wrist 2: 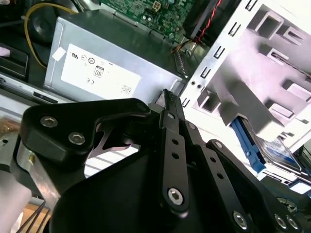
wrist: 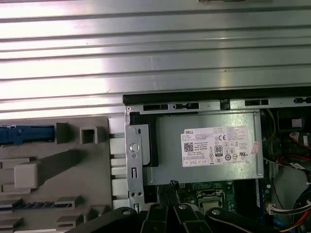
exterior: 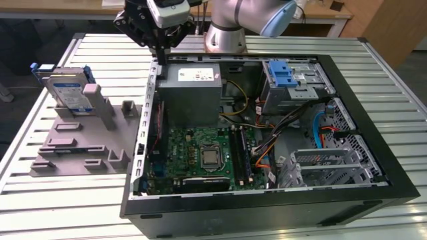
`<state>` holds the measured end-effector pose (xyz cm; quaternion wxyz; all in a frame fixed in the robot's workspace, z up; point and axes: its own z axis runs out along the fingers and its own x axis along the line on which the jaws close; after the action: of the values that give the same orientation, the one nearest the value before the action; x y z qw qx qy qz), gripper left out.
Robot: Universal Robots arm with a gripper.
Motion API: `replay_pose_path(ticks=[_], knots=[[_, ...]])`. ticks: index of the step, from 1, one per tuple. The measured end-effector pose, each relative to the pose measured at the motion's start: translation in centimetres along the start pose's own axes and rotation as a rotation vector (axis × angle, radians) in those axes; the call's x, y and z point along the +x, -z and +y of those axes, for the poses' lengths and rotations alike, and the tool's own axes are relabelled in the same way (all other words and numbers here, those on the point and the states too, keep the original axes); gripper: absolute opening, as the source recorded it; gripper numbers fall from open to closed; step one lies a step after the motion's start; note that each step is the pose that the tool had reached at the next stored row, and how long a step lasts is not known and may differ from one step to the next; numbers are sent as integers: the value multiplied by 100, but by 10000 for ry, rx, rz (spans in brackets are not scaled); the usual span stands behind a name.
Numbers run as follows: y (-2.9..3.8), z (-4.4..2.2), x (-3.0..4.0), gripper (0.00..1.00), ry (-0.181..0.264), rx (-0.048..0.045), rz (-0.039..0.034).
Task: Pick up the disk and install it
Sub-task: 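Reach for the disk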
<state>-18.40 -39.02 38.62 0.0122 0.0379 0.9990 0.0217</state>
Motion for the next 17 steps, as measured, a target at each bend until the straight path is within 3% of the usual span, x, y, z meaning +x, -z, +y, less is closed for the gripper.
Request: replay_pose_path(ticks=[9, 17], knots=[[-1, 2, 6, 11, -1, 0, 0], [-3, 42, 70, 11, 0, 1, 3]])
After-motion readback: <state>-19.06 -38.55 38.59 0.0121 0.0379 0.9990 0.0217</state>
